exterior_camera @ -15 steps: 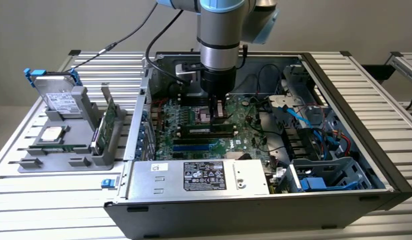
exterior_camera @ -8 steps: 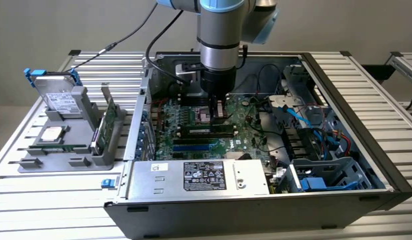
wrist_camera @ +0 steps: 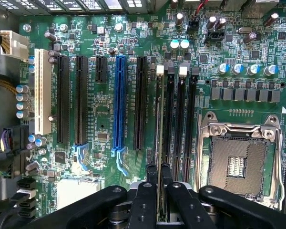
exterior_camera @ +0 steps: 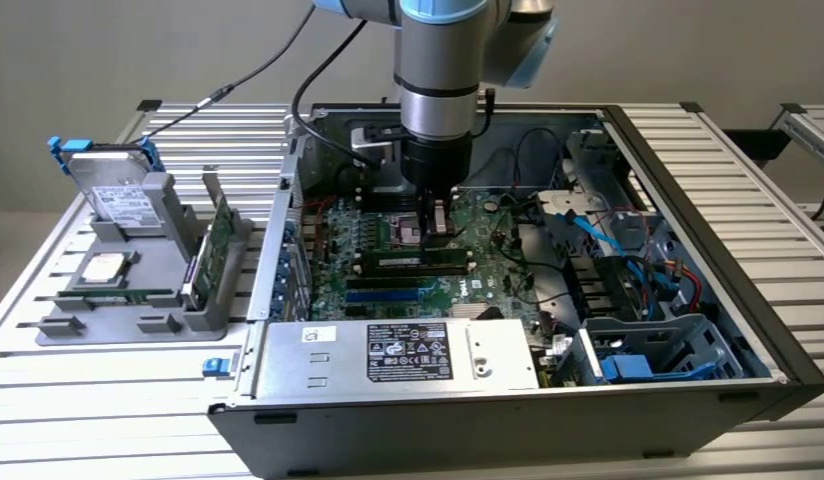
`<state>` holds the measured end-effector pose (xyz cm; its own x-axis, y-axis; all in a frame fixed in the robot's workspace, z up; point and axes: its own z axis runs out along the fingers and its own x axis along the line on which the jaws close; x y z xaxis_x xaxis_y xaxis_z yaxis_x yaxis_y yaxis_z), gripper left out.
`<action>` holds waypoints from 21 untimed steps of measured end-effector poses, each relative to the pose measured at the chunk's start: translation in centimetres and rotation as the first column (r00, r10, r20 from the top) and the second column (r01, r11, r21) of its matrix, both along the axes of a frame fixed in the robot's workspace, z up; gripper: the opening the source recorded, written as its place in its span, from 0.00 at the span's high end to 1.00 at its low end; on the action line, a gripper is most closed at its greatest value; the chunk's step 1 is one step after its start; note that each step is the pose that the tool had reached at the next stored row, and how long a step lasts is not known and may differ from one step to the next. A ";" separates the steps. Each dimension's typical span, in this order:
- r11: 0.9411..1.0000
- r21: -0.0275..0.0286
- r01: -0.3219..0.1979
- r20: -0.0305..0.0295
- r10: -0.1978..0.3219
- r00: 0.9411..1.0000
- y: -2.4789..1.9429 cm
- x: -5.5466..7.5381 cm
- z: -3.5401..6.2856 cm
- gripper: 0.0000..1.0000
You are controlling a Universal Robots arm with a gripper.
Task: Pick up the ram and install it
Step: 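Insert the ram into the slot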
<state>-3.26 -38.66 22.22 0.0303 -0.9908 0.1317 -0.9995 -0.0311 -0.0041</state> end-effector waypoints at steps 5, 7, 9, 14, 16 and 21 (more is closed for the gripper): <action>1.000 -0.014 0.000 0.000 0.000 1.000 0.01 0.0 -0.05 0.86; 1.000 -0.016 0.000 0.000 0.000 1.000 0.01 0.0 -0.04 0.86; 1.000 -0.016 0.000 0.000 0.000 1.000 0.01 0.0 -0.05 0.79; 1.000 -0.018 0.000 0.000 0.000 1.000 0.09 0.0 -0.05 0.60; 1.000 -0.018 0.000 0.000 0.000 1.000 0.13 0.0 0.18 0.54; 1.000 -0.018 0.000 -0.007 0.000 1.000 0.15 -0.1 0.84 0.54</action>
<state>-3.38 -38.52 23.06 0.0314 -0.9883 0.1492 -0.9995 -0.0313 0.0035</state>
